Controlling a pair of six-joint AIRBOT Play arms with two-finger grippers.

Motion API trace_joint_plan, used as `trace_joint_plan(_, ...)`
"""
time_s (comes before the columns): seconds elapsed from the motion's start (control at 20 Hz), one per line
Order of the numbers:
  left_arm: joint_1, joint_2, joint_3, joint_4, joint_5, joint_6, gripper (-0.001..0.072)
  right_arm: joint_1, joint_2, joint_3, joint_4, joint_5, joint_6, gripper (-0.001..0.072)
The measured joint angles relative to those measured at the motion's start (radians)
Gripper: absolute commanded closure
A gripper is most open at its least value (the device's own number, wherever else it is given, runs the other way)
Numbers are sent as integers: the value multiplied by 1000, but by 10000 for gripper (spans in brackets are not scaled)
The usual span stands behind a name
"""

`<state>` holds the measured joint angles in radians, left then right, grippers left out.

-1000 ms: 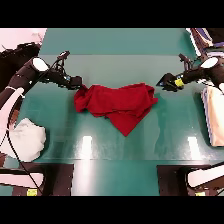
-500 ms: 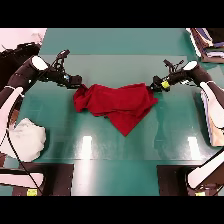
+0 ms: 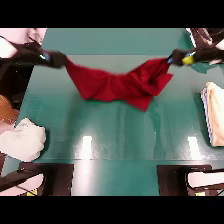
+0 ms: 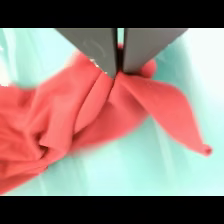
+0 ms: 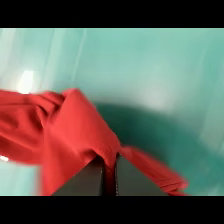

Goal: Fold the shirts.

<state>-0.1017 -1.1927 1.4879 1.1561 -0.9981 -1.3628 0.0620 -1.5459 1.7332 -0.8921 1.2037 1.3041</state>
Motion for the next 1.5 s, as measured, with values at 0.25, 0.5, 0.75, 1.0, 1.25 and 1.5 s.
trace_joint_plan(0.25, 0, 259, 195, 30, 9, -1, 680, -66, 251, 175, 0, 80, -25, 691)
trace_joint_plan(0.5, 0, 424, 336, 38, 10, -19, 680, -156, 463, 247, 0, 120, -29, 691)
trace_joint_plan(0.75, 0, 479, 406, 42, -26, -69, 680, -301, 605, 262, 0, 140, -29, 692)
trace_joint_plan(1.0, 0, 384, 312, 108, -227, -130, 679, -301, 549, 231, -2, 234, 37, 692)
trace_joint_plan(1.25, 0, 208, 18, 122, -260, -144, 679, -86, 370, -18, -158, 264, 112, 691)
trace_joint_plan(1.5, 0, -48, -154, 127, -27, -135, 679, 14, 134, -199, -262, 100, 150, 689)
